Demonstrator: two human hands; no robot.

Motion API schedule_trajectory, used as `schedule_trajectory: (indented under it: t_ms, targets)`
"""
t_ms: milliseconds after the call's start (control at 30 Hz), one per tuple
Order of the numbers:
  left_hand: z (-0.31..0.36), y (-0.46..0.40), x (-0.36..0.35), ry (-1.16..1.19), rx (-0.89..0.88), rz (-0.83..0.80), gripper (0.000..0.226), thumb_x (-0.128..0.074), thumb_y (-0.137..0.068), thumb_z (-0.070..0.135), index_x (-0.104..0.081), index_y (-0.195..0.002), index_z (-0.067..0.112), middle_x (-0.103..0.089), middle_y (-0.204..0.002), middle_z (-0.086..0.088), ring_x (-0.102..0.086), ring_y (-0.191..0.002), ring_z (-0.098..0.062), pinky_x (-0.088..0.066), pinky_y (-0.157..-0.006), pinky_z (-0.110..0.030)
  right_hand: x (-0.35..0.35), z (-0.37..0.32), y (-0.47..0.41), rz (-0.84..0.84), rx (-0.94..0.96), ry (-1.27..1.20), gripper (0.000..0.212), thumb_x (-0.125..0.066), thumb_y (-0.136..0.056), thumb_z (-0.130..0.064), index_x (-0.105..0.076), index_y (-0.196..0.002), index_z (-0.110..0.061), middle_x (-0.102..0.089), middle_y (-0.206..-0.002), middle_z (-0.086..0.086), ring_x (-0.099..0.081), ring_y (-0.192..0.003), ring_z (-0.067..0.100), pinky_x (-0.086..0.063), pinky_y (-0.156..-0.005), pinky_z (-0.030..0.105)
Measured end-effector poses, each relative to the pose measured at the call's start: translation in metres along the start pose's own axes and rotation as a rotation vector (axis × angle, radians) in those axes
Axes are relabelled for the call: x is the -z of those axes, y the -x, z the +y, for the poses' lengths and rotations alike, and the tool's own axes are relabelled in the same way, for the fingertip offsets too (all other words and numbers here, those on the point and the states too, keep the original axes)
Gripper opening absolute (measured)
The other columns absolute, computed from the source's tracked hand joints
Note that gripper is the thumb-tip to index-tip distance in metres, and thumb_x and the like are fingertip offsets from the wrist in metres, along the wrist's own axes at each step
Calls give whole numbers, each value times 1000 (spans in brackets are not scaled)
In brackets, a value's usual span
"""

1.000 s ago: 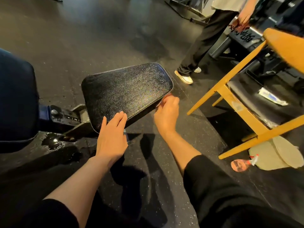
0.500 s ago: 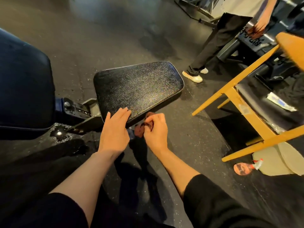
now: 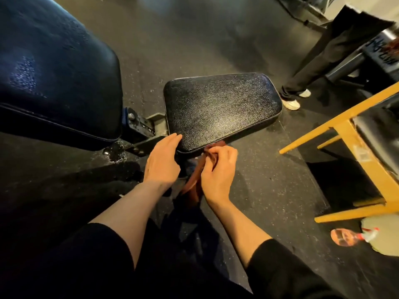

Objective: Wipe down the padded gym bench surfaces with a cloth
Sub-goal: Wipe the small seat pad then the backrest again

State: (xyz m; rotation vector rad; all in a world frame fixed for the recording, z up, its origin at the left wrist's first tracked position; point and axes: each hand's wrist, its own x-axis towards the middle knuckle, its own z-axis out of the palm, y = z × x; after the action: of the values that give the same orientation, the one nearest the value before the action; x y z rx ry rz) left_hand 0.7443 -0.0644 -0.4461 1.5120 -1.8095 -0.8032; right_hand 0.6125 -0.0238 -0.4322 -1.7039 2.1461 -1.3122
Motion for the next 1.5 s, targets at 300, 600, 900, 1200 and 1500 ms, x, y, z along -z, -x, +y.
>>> schedule_trajectory:
  t_ms: [300, 600, 900, 1200, 1500]
  targets:
    - [-20, 0, 10, 72, 70, 17, 71, -47, -77, -11, -43, -141, 19, -43, -145, -1, -37, -135, -19, -32, -111, -40, 11, -25, -20, -119, 308, 62, 24, -58, -81, 7, -64, -101, -3, -55, -115, 12, -51, -109, 24, -39, -97, 26]
    - [-3, 5, 18, 118, 73, 17, 55, -52, -87, 1, -41, -137, 19, -47, -135, -3, -44, -125, -21, -35, -99, -31, -46, -24, -46, -458, 573, 791, 57, -56, -89, -32, -45, -137, -2, -41, -142, 25, -36, -133, 41, -28, -112, 49]
    - [-9, 2, 19, 157, 127, -23, 59, -44, -80, -4, -42, -128, 29, -49, -128, 1, -50, -117, -24, -43, -98, -48, 6, 12, -59, -550, 821, 819, 52, -42, -92, -18, -42, -142, -6, -35, -150, 16, -30, -139, 40, -27, -113, 53]
    - [13, -10, 5, 161, 55, 29, 56, -58, -82, 9, -40, -134, 21, -47, -134, 0, -44, -124, -20, -41, -102, -42, -57, -36, -120, -625, 622, 950, 57, -25, -102, -39, -20, -151, -10, -12, -159, 13, -5, -146, 34, -11, -119, 46]
    - [25, -13, 9, 188, 205, 150, 28, -49, -90, 22, -50, -118, 25, -54, -117, 4, -53, -105, -14, -48, -89, -38, -53, -41, -113, -746, 809, 997, 54, -21, -100, -39, -25, -150, -18, -13, -159, 10, -4, -146, 33, -11, -118, 48]
